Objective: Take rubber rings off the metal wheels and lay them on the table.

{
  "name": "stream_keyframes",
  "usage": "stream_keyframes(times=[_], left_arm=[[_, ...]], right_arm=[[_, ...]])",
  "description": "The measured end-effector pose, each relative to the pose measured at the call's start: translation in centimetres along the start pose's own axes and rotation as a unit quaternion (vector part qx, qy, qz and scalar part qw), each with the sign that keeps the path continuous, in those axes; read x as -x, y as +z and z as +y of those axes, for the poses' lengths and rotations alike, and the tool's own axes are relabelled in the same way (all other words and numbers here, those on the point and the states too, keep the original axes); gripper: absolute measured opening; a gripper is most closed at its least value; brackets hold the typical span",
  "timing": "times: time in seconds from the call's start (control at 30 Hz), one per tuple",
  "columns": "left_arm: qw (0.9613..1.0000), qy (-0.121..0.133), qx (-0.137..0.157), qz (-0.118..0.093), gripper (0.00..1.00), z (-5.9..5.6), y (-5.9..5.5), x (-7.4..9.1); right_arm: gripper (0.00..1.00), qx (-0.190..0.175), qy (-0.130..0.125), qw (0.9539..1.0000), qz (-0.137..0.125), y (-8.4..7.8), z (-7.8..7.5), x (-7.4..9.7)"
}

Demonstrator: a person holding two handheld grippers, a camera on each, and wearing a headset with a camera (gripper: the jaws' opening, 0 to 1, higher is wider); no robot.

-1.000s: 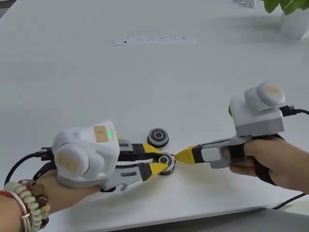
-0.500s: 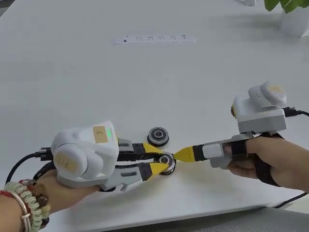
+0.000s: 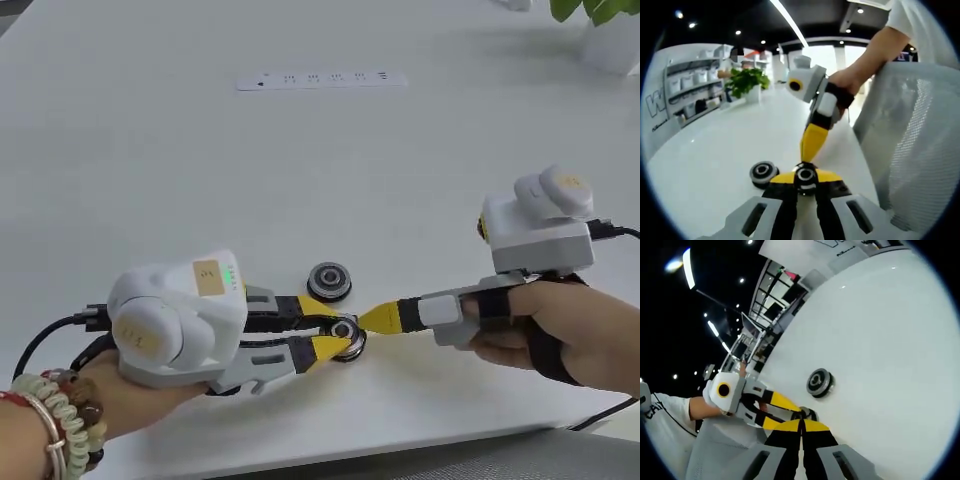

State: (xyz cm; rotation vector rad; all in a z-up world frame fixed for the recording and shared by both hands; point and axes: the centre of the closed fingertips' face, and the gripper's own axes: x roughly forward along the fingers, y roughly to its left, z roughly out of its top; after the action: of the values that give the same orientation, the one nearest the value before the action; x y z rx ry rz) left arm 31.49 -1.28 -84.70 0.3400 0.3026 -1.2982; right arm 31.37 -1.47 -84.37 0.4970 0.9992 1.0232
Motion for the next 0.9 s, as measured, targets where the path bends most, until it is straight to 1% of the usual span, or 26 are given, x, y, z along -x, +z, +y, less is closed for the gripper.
stream_keyframes(times=[0.53,0.7,0.8,0.83,0.87,0.9], left_arm=[[1.0,-0.001,-0.002,-0.002,0.14,0.0,0.0,0.0],[1.0,-0.001,-0.002,-0.001,0.14,0.0,0.0,0.0],[1.0,0.001,0.001,-0.001,0.14,0.0,0.0,-0.1],[1.0,0.001,0.0,-0.001,0.14,0.0,0.0,-0.1],[1.0,0.002,0.002,-0.001,0.14,0.1,0.0,-0.1],[1.0,0.002,0.001,-0.001,0.14,0.1,0.0,-0.1]], right_arm=[[0.0,0.002,0.008,1.0,0.003,0.0,0.3,-0.2],[0.0,0.005,0.016,0.9999,0.003,0.1,0.7,-0.2],[0.0,0.003,0.037,0.9993,0.003,0.1,1.7,-0.5],[0.0,0.003,0.084,0.9961,-0.027,1.3,3.5,-0.7],[0.0,-0.03,0.077,0.9966,0.001,0.5,3.8,-0.7],[0.0,0.022,0.039,0.999,0.003,0.4,2.5,-1.0]])
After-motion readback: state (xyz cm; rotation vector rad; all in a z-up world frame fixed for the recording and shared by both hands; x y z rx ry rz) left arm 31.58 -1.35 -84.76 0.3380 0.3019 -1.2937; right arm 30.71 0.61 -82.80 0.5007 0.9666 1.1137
